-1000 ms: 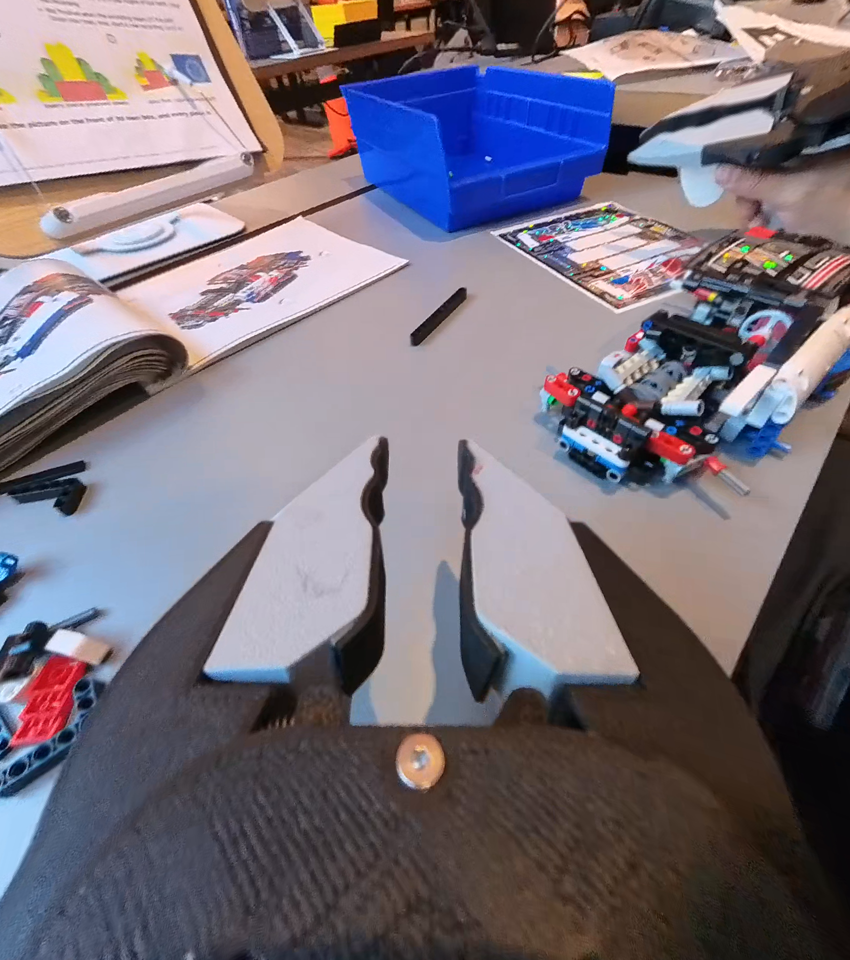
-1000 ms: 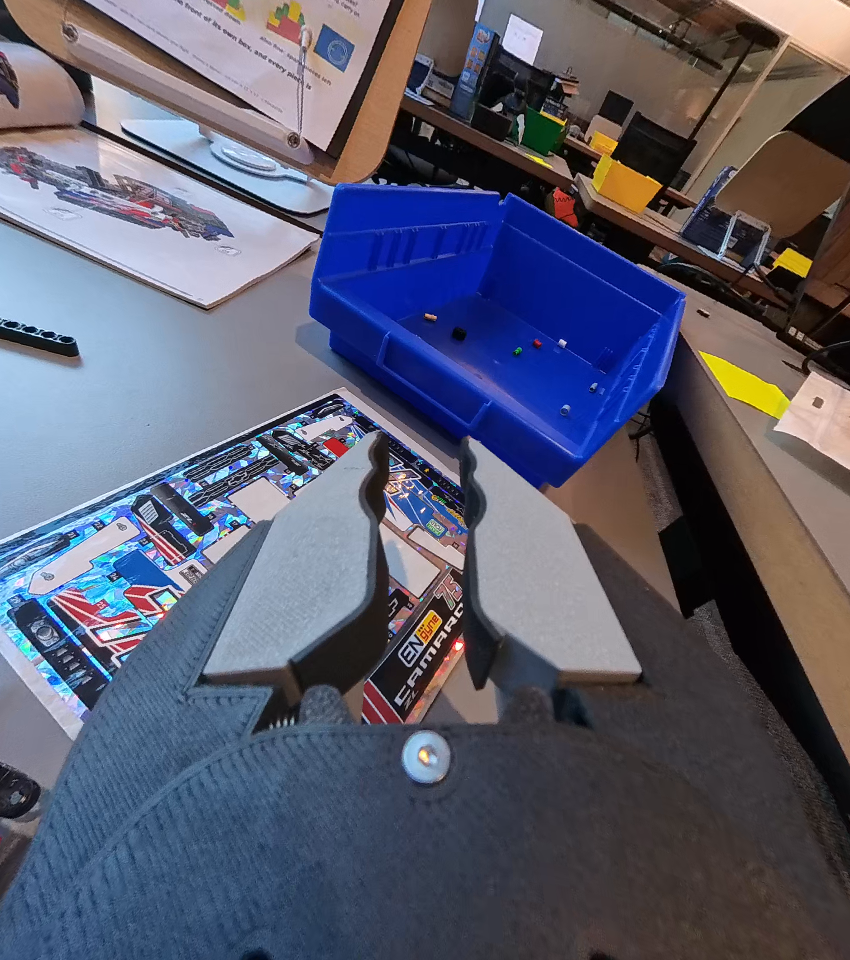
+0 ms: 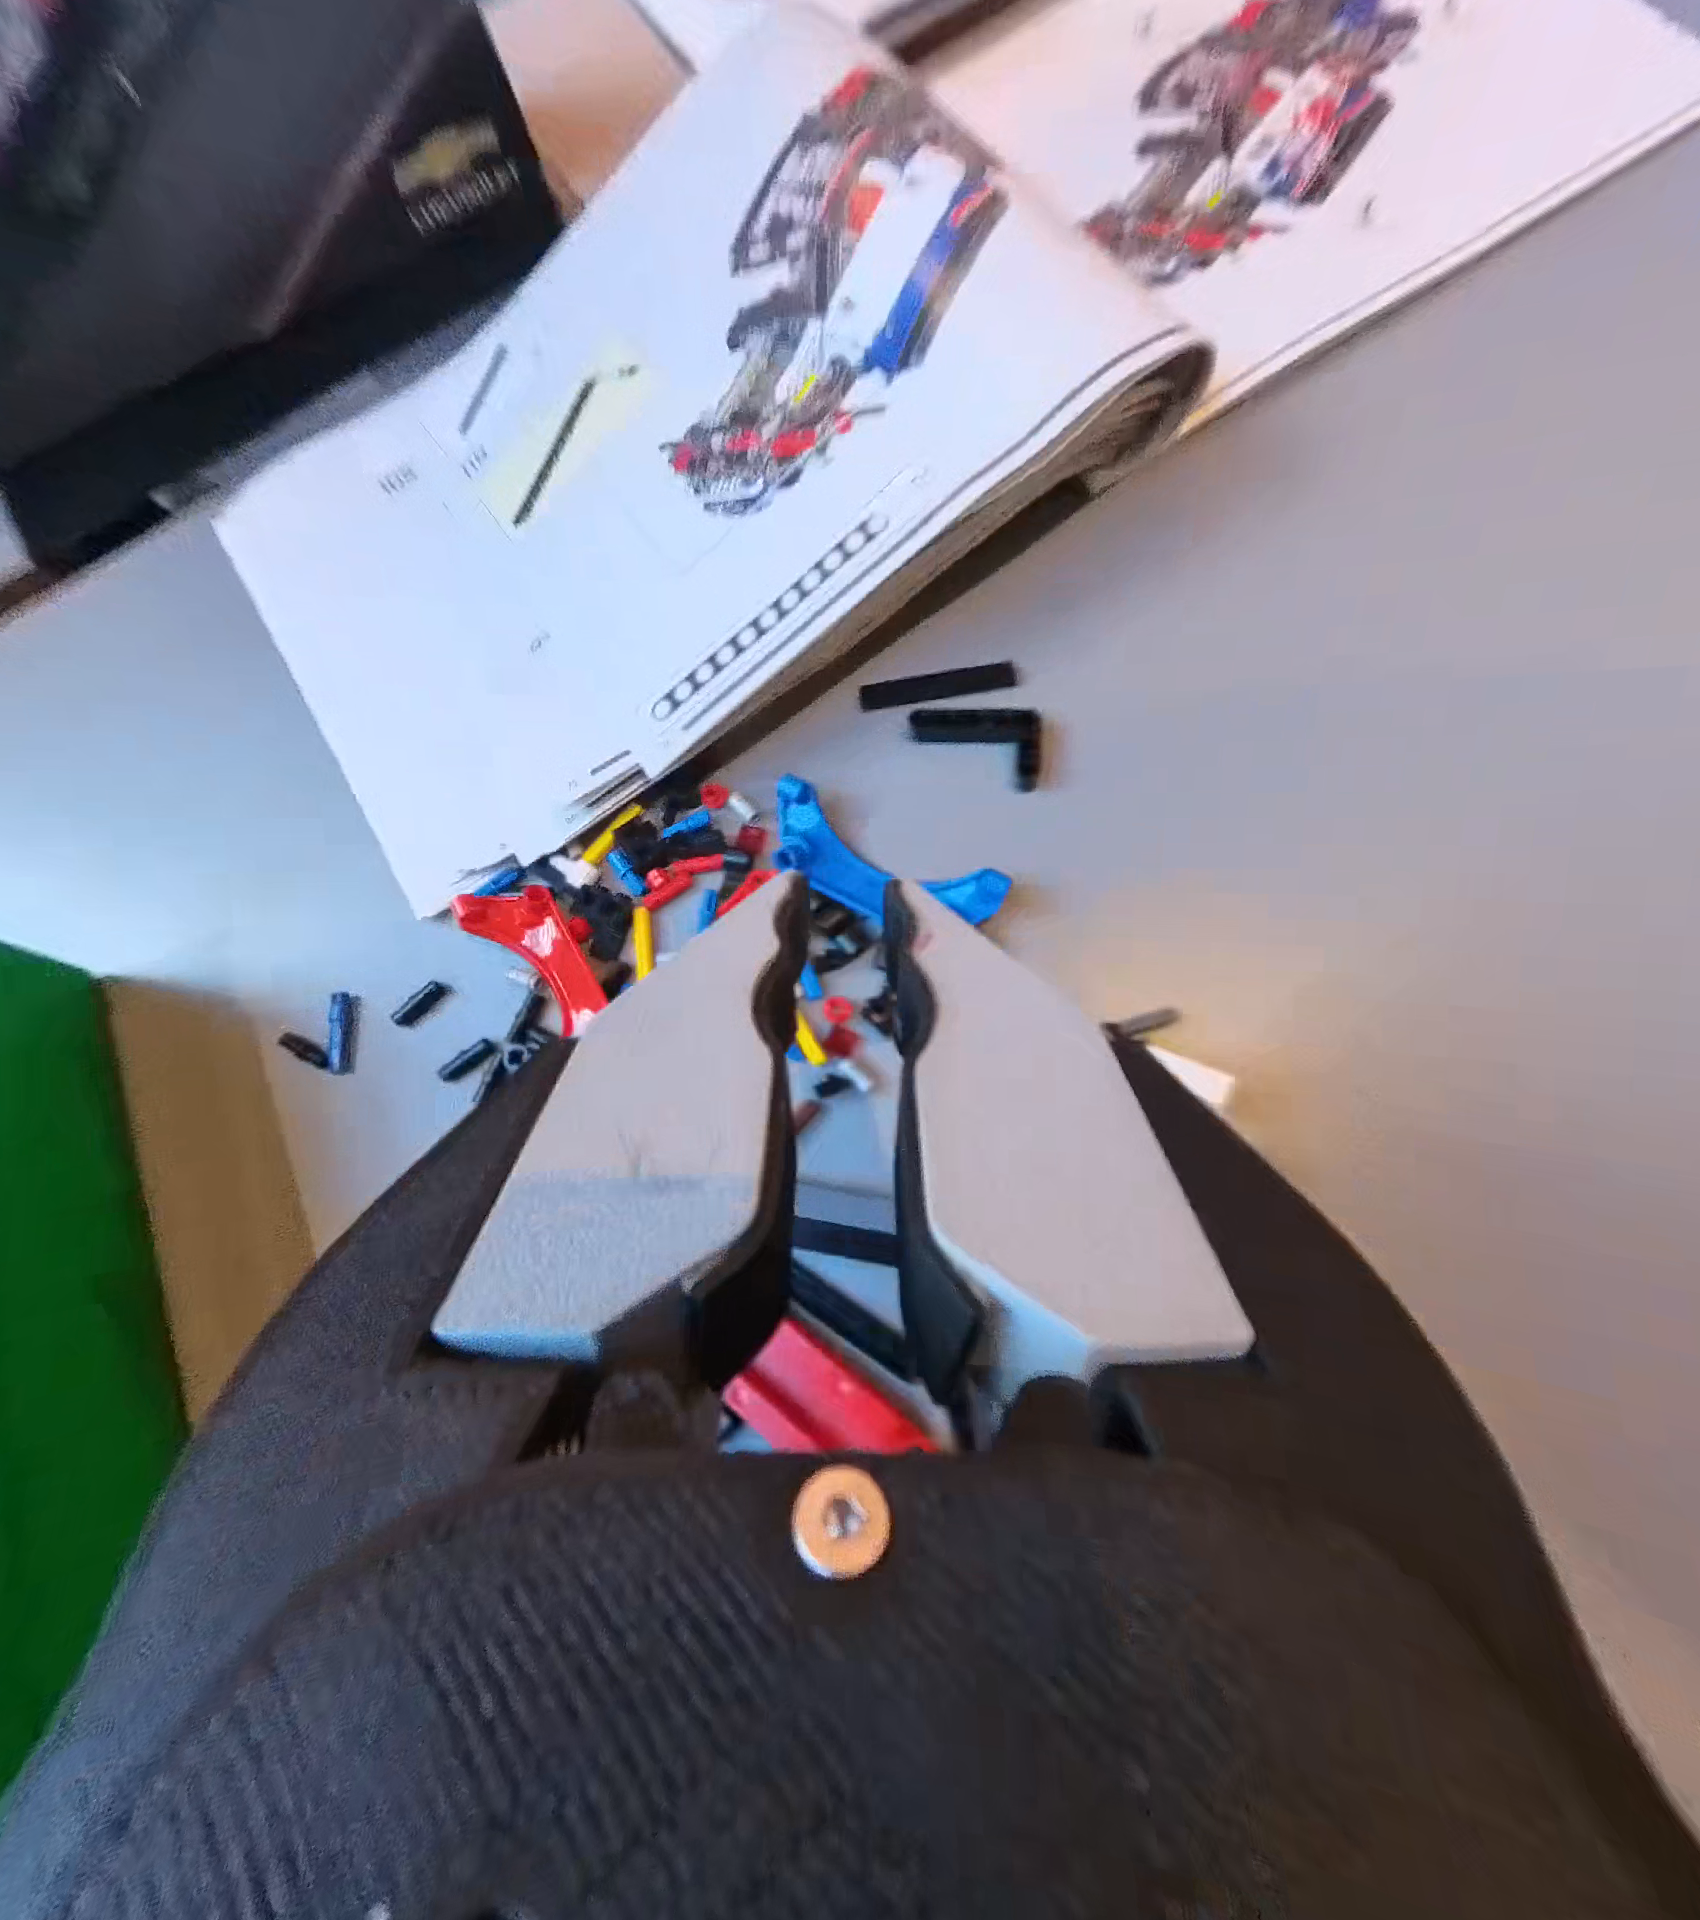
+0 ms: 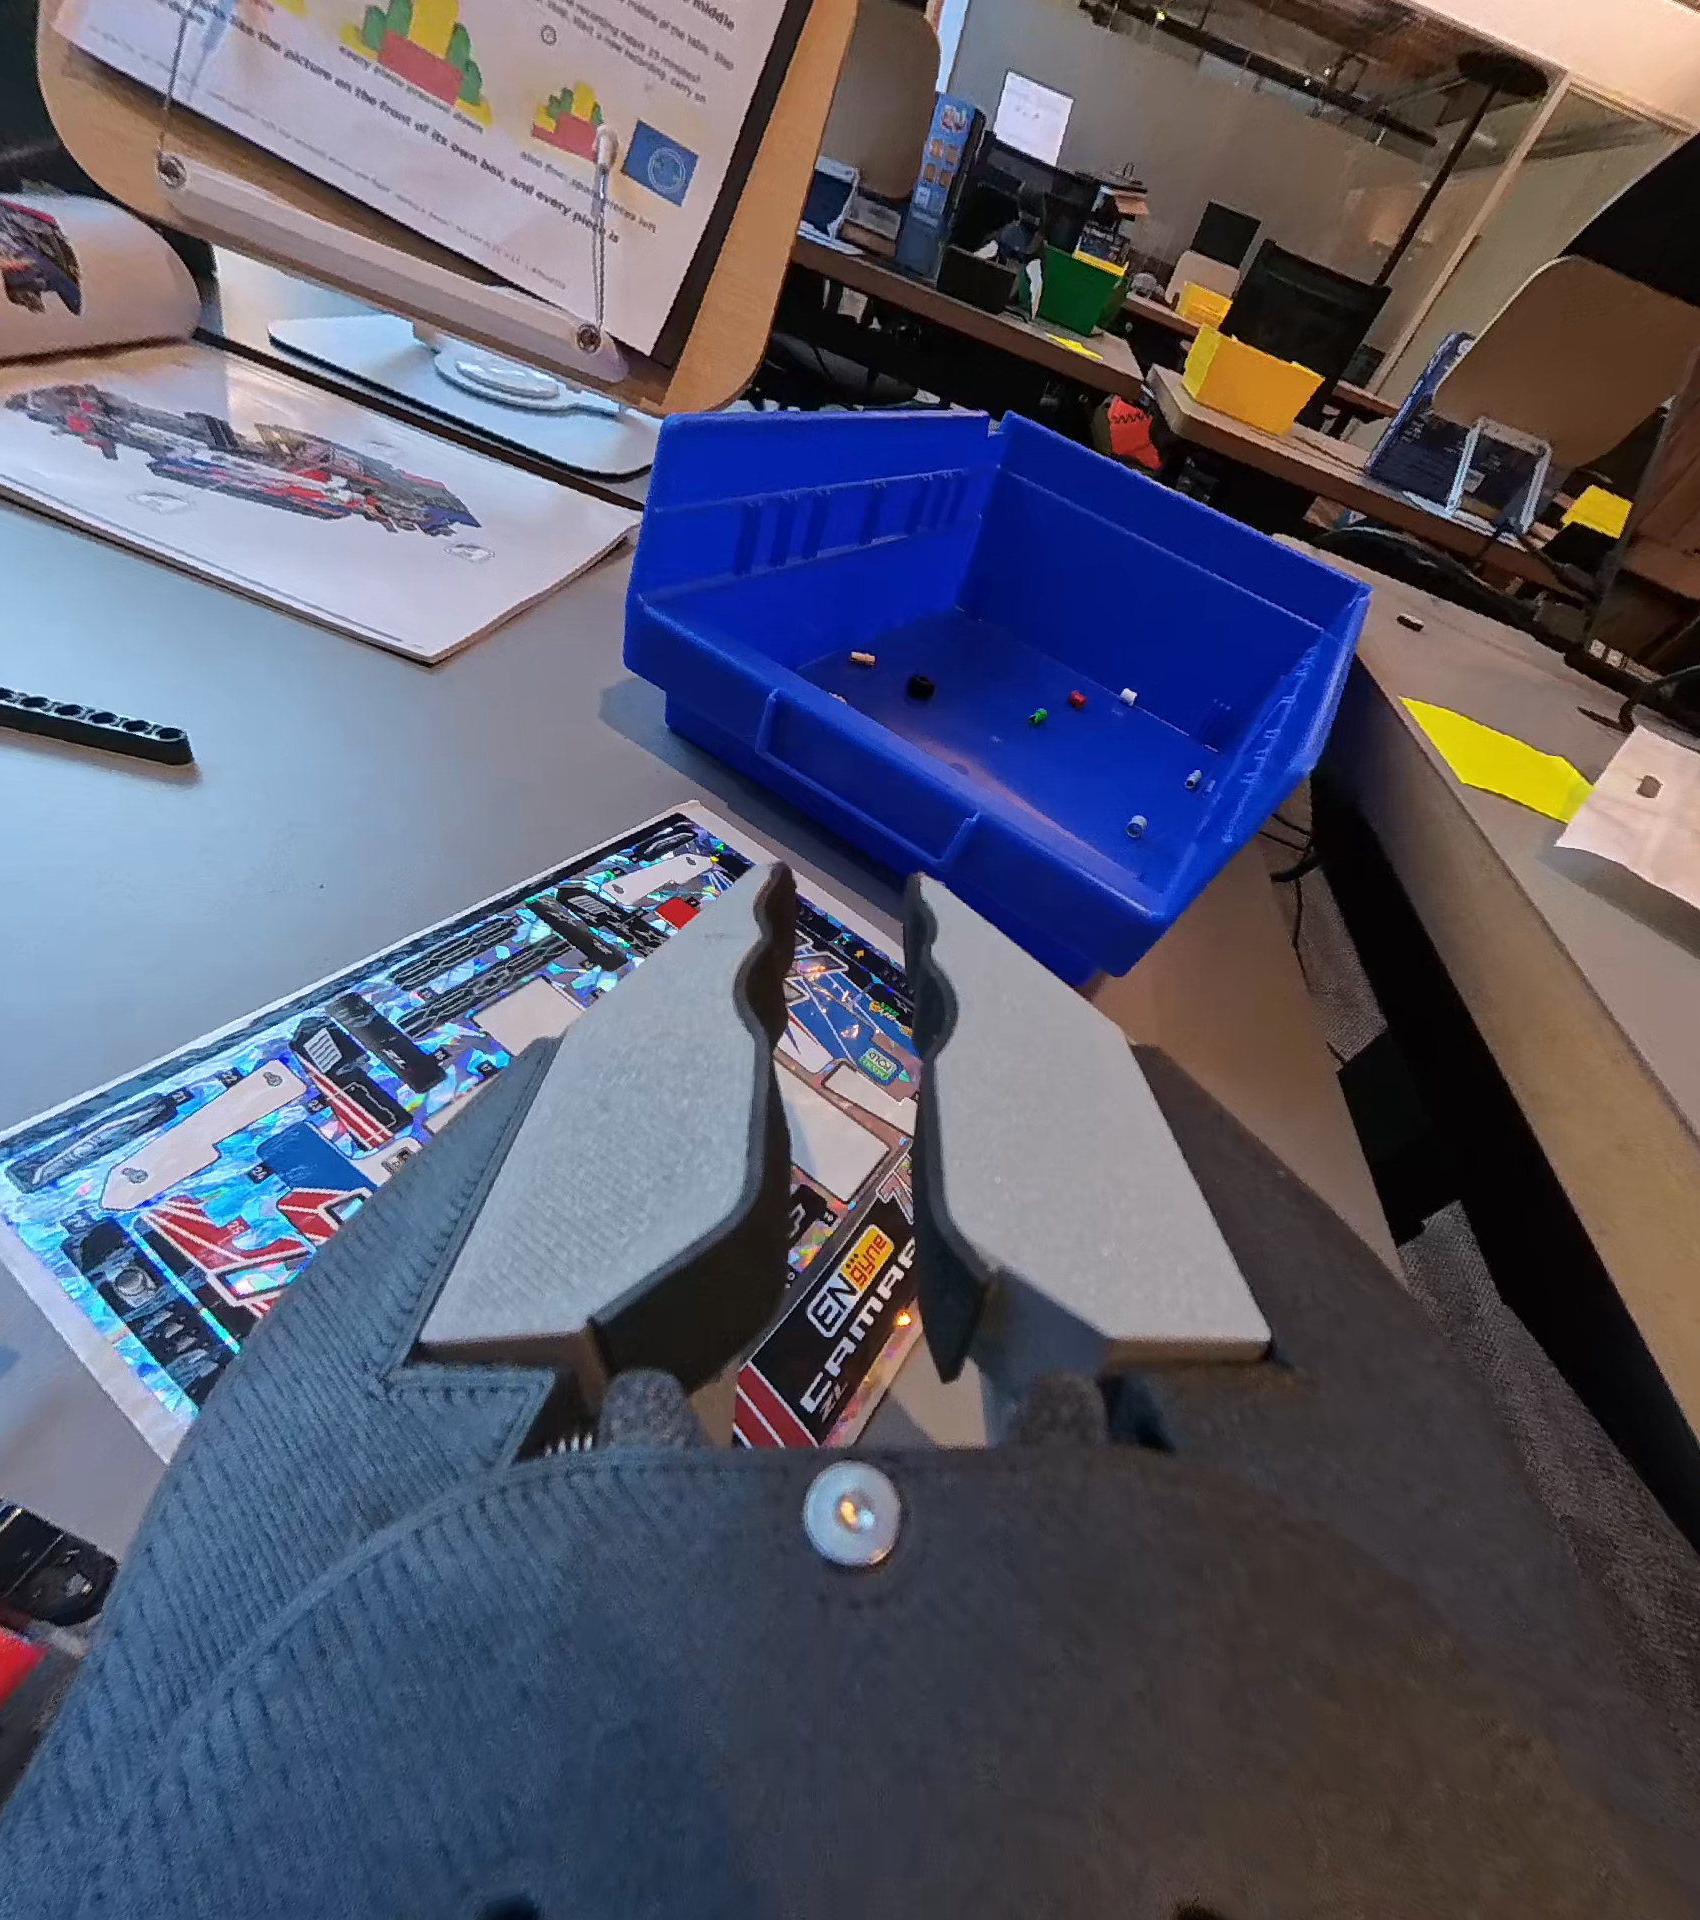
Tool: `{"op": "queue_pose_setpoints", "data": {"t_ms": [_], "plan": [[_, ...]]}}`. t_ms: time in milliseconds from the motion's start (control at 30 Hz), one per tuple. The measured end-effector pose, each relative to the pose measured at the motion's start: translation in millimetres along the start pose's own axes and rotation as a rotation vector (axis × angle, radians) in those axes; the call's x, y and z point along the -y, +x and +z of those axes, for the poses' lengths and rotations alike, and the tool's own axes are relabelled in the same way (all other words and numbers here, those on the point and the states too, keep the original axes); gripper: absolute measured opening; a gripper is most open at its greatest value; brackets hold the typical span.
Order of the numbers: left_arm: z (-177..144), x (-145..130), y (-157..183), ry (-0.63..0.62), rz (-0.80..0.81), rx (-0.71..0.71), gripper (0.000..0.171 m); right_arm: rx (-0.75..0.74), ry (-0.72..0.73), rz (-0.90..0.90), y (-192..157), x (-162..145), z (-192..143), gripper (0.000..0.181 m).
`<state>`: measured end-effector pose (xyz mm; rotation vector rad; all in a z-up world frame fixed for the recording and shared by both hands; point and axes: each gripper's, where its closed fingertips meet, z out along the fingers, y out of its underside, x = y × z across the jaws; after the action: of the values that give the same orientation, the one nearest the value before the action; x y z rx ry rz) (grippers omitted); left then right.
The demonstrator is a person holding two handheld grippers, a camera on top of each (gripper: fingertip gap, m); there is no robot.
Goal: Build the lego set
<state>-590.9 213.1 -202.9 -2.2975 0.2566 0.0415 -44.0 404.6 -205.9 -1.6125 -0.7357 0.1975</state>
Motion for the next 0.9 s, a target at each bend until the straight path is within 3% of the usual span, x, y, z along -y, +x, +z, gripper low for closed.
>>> {"op": "queue_pose_setpoints", "data": {"t_ms": [100,433,900], "plan": [[28.7,-12.4,-26.6,-0.109,-0.05,-0.035,0.009,0.009,0.009,0.028,1.7,0.7,-0.9,0.018],[83.3,-6.3,-27.8,-0.266,-0.11,-0.086,0.001,0.03,0.021,0.04,-0.4,2.0,-2.0,0.016],[89.9,-28.1,-25.4,-0.4,-0.106,-0.052,0.003,0.047,0.039,0.085,2.3,3.9,-3.7,0.014]]}}
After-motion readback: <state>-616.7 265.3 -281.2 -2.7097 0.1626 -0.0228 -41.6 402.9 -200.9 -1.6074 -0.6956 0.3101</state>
